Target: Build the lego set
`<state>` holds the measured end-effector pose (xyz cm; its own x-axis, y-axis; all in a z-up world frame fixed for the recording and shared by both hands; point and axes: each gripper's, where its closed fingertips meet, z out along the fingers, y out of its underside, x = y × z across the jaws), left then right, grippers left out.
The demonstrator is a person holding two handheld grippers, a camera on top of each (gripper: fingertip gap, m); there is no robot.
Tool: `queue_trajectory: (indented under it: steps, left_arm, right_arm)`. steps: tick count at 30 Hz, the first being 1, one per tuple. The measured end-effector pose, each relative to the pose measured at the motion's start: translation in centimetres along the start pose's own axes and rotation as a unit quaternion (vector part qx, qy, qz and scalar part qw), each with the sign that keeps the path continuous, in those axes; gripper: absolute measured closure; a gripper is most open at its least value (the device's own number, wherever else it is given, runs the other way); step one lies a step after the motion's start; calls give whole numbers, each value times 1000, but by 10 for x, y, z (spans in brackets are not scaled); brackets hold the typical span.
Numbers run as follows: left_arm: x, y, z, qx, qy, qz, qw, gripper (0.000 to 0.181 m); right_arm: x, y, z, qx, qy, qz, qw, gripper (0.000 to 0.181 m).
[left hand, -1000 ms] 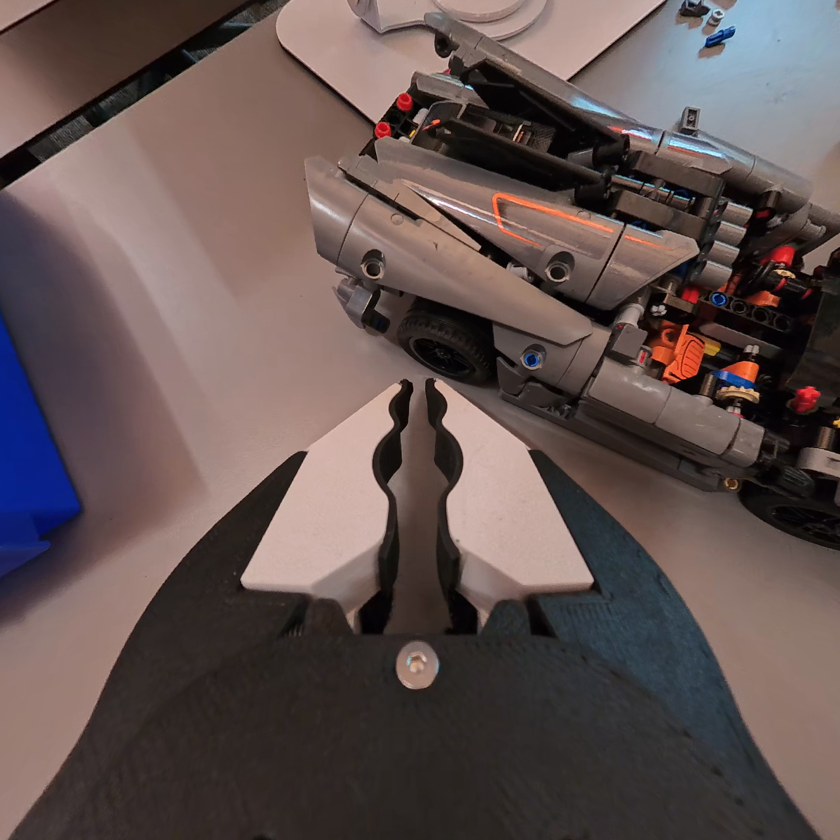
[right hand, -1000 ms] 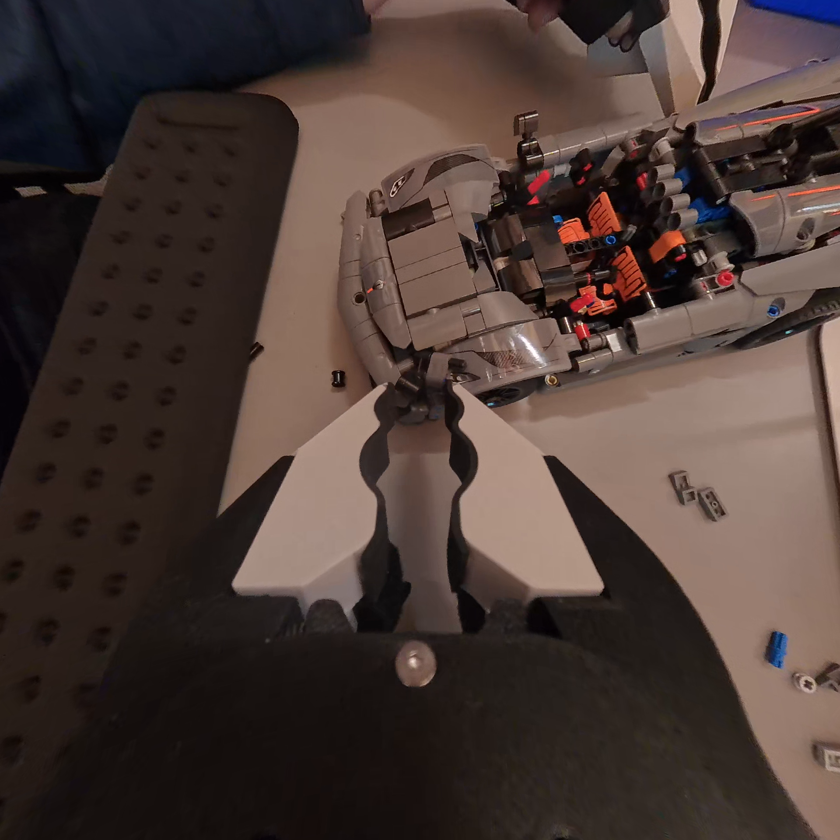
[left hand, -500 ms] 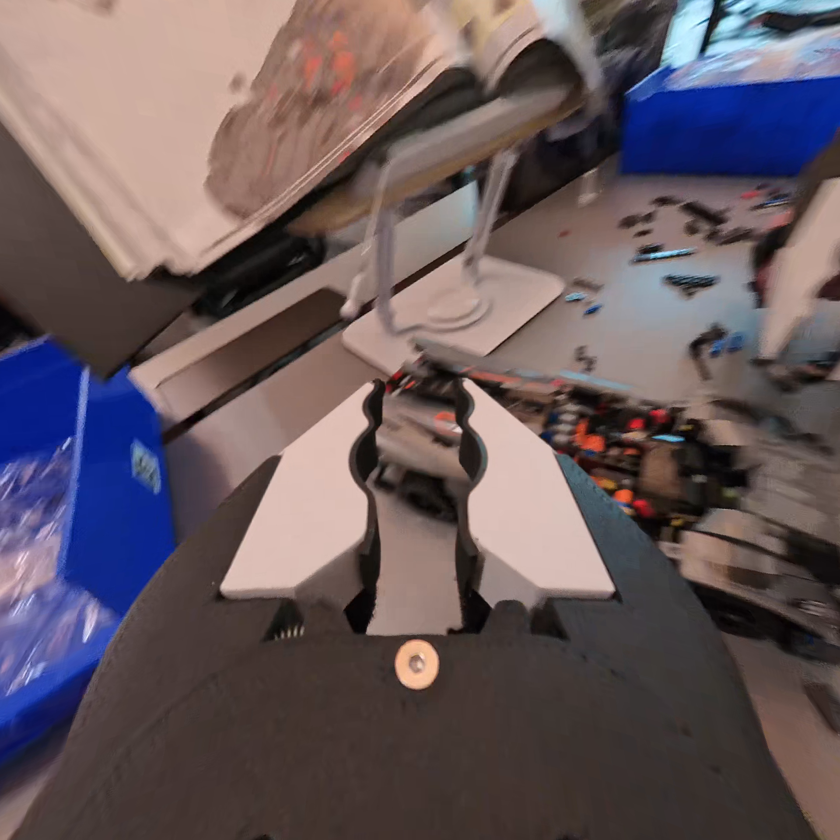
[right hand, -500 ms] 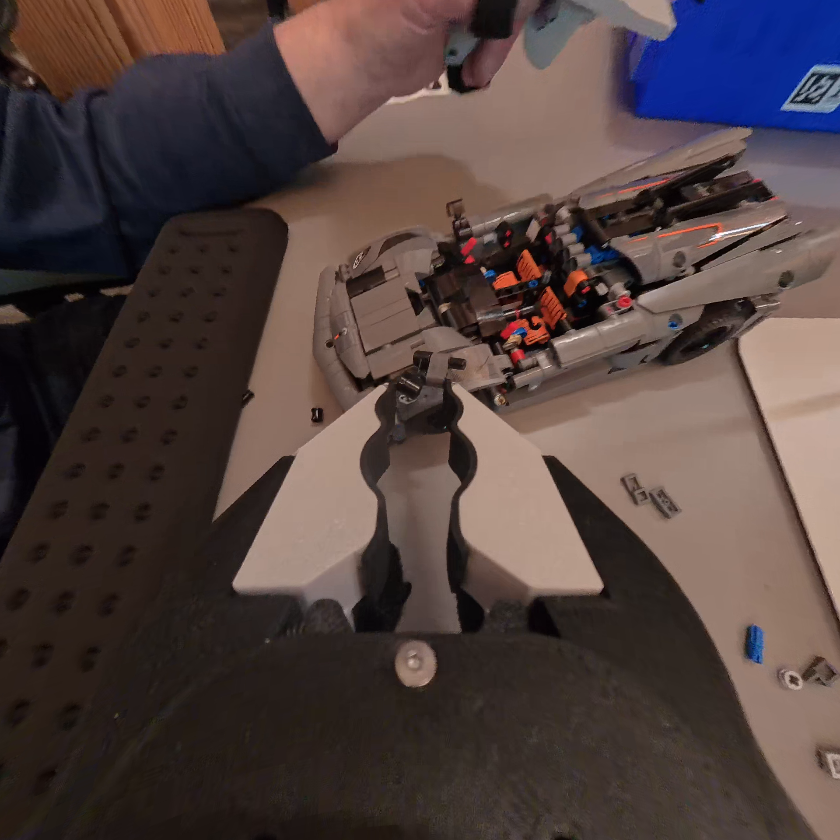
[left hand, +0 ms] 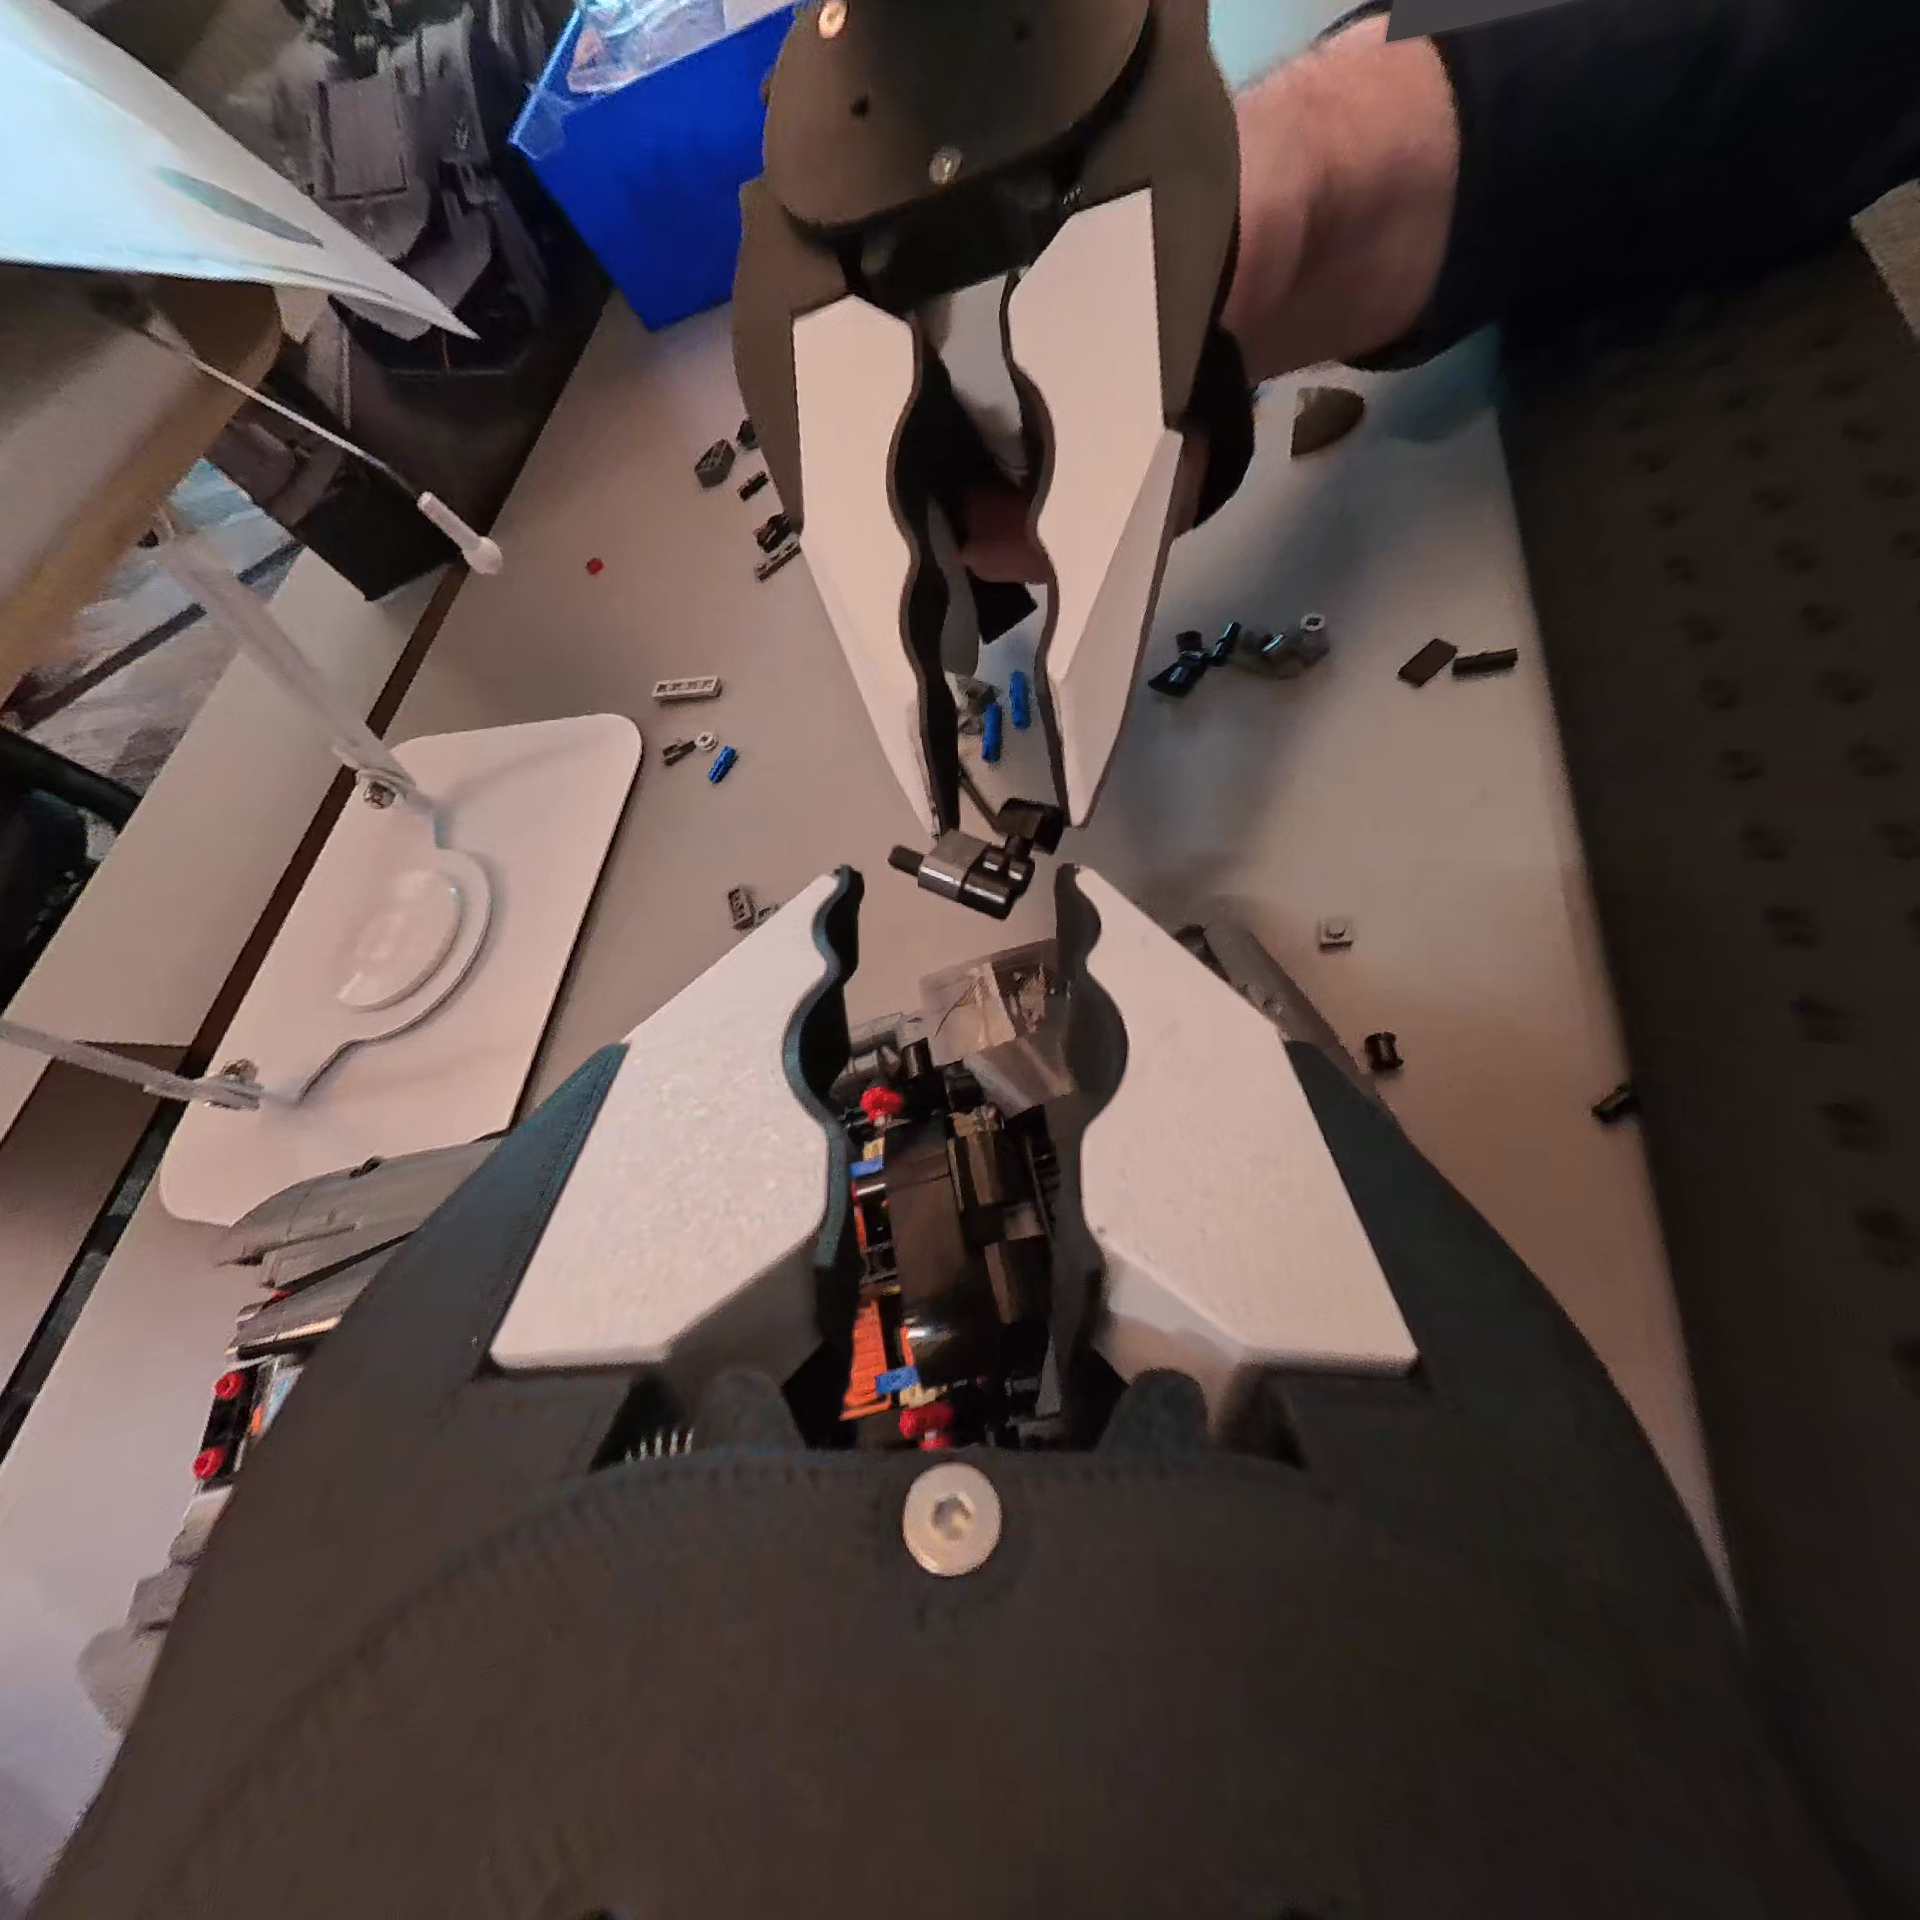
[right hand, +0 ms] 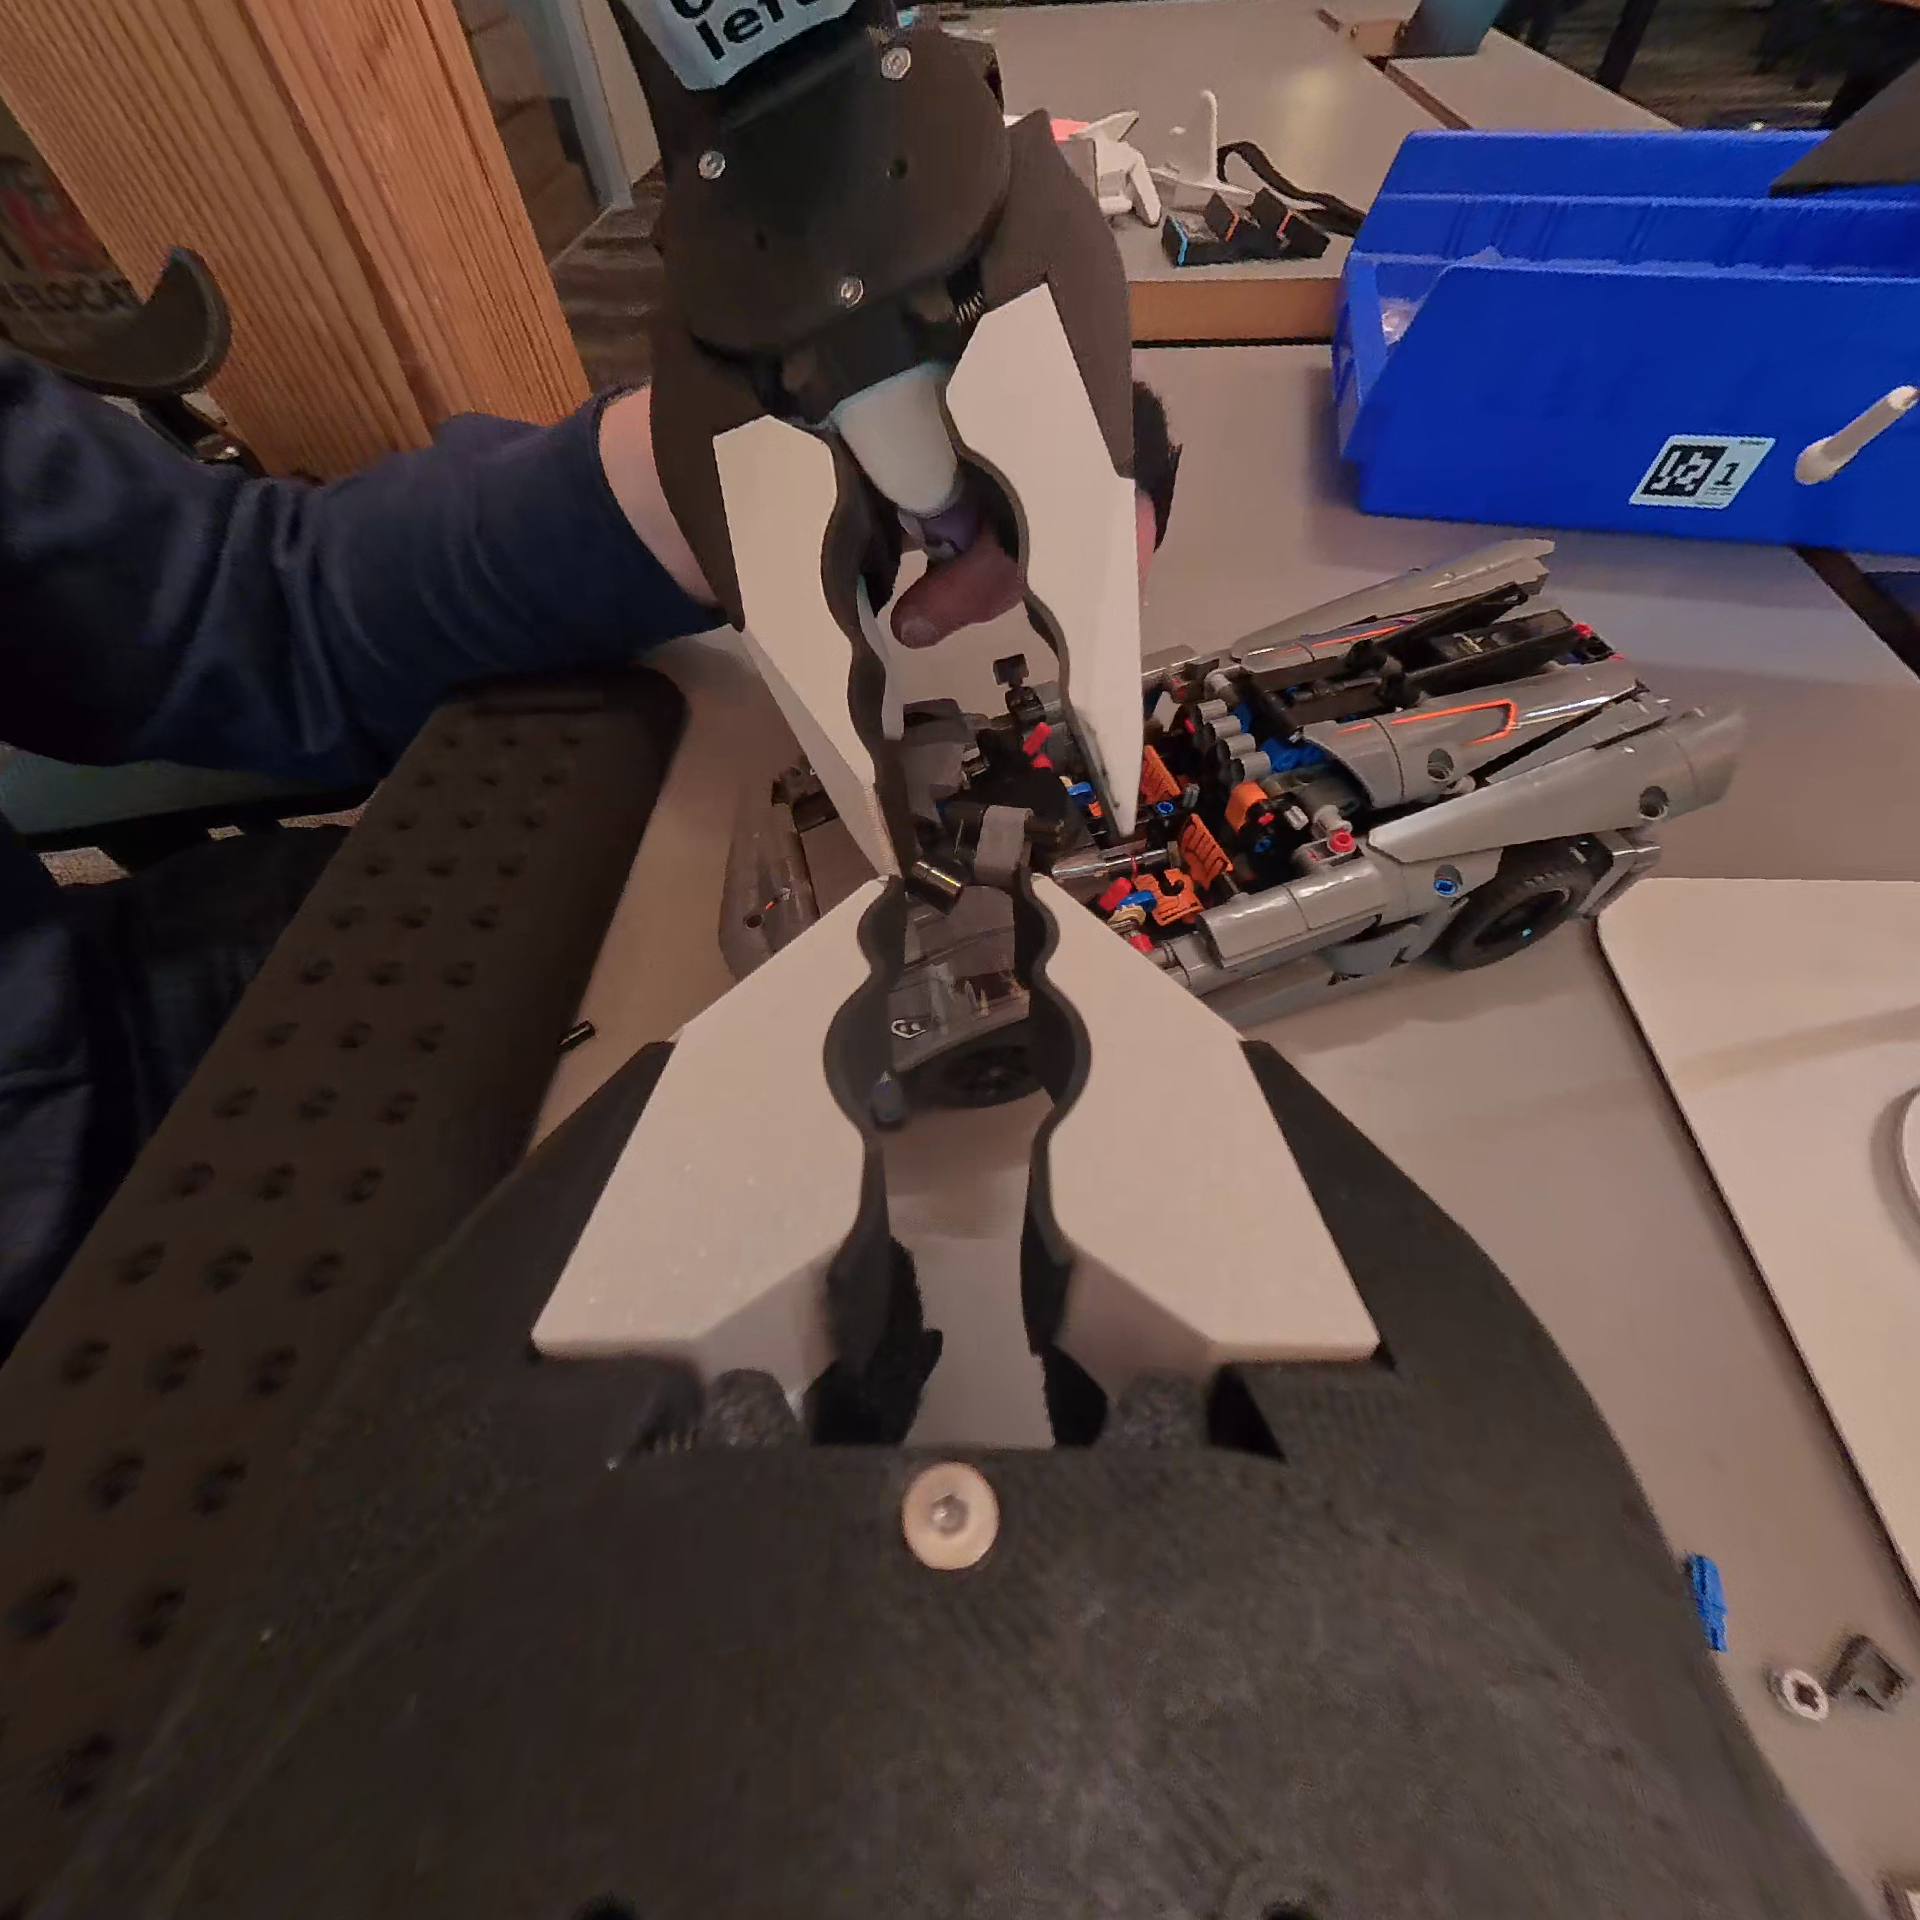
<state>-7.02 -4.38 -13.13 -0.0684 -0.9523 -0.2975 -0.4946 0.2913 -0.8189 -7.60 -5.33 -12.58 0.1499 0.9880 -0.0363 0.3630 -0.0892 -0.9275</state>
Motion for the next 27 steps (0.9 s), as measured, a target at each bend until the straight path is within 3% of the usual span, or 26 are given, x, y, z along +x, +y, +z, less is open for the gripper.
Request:
queue_trajectory:
  steps: [7,18,27]
  left_arm:
    - [1,-5,1,17,4,-5,1000,154]
    - [-21,-1,3,-31,-108,72,991,157]
    - [-23,0,7,-53,-129,93,986,157]
  right_arm:
    - [0,-1,-2,9,-2,2,1000,162]
    - [15,2,-4,-7,44,28,999,164]
    - [21,3,-5,-2,64,22,998,173]
